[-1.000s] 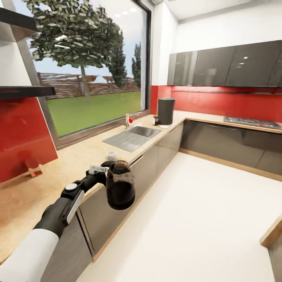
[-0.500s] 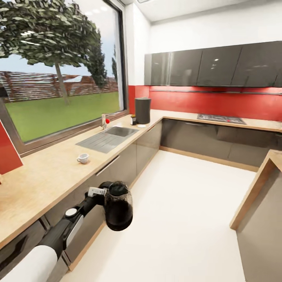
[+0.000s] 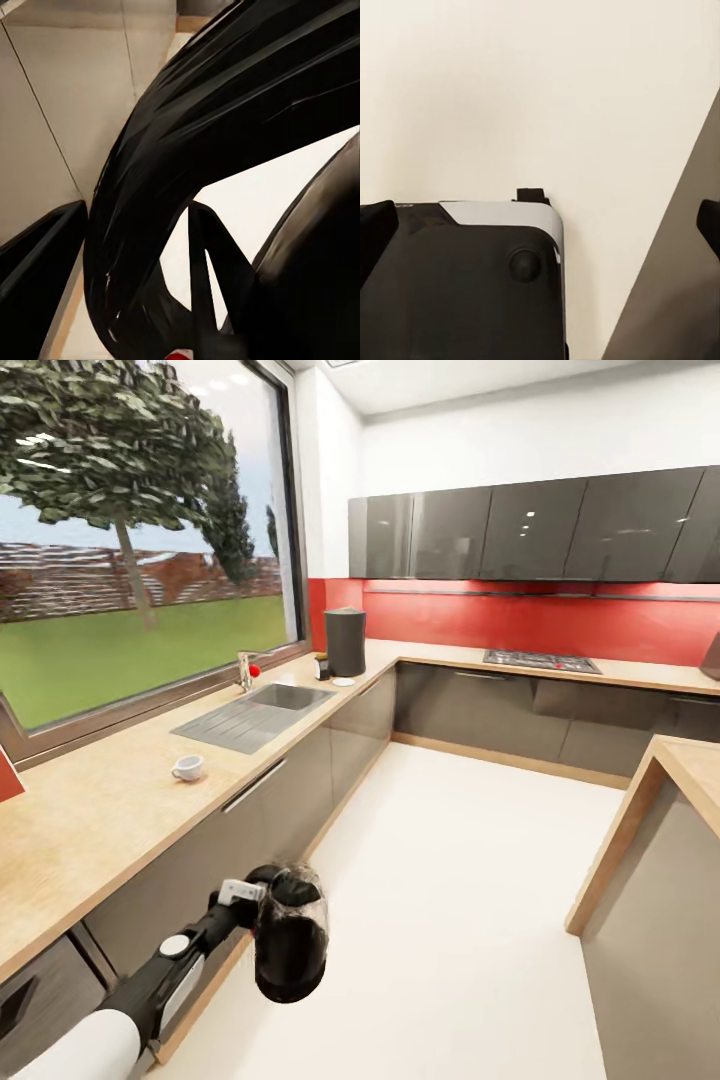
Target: Set up a coffee station on the kitchen countertop: keep the coffee maker on the countertop, move the bottle of coffee from the kitchen shelf to the counter next to the coffee maker, place a paper coffee filter on top of the coffee maker, put the saucer next to the coffee maker with the coffee cup on the saucer, and place the electric kettle next to the coffee maker.
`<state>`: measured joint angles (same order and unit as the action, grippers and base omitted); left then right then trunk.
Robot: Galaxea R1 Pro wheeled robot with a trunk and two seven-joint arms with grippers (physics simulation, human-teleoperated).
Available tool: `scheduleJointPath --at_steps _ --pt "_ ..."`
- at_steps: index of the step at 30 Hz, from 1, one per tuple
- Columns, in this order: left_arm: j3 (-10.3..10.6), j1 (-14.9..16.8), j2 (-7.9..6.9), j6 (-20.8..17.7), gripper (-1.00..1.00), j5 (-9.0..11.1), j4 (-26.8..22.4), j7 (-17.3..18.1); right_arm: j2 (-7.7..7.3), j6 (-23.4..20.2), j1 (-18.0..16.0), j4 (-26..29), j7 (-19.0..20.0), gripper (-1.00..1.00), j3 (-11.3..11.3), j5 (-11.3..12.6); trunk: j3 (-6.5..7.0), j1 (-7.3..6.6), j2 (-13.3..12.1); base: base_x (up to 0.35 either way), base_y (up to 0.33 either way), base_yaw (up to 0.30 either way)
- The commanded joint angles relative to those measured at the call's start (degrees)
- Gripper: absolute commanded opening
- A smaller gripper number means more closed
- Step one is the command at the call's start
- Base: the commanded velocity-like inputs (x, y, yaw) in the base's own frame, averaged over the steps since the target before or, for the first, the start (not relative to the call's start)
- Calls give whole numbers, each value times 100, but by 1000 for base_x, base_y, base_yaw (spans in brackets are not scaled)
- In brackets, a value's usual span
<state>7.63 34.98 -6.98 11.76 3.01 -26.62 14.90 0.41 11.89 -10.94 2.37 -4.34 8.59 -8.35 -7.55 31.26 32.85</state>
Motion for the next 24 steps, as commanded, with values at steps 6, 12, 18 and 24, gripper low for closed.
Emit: scheduleJointPath --at_steps 6,12,18,24 --pt "2 -248 13 36 -100 -295 37 -504 3 42 -3 0 -39 100 255 -51 -9 2 9 0 0 0" --pt "1 -354 14 42 -100 -285 -26 -591 3 42 -4 -8 -45 100 844 -75 -9 2 9 0 0 0" --pt "-7 -360 17 64 -100 -238 -33 -620 20 41 -5 -18 -40 100 861 -80 -9 2 9 208 0 0" --pt "-8 -360 21 71 -100 -223 -36 -620 21 41 -4 -18 -40 100 856 -87 -9 2 9 336 0 0"
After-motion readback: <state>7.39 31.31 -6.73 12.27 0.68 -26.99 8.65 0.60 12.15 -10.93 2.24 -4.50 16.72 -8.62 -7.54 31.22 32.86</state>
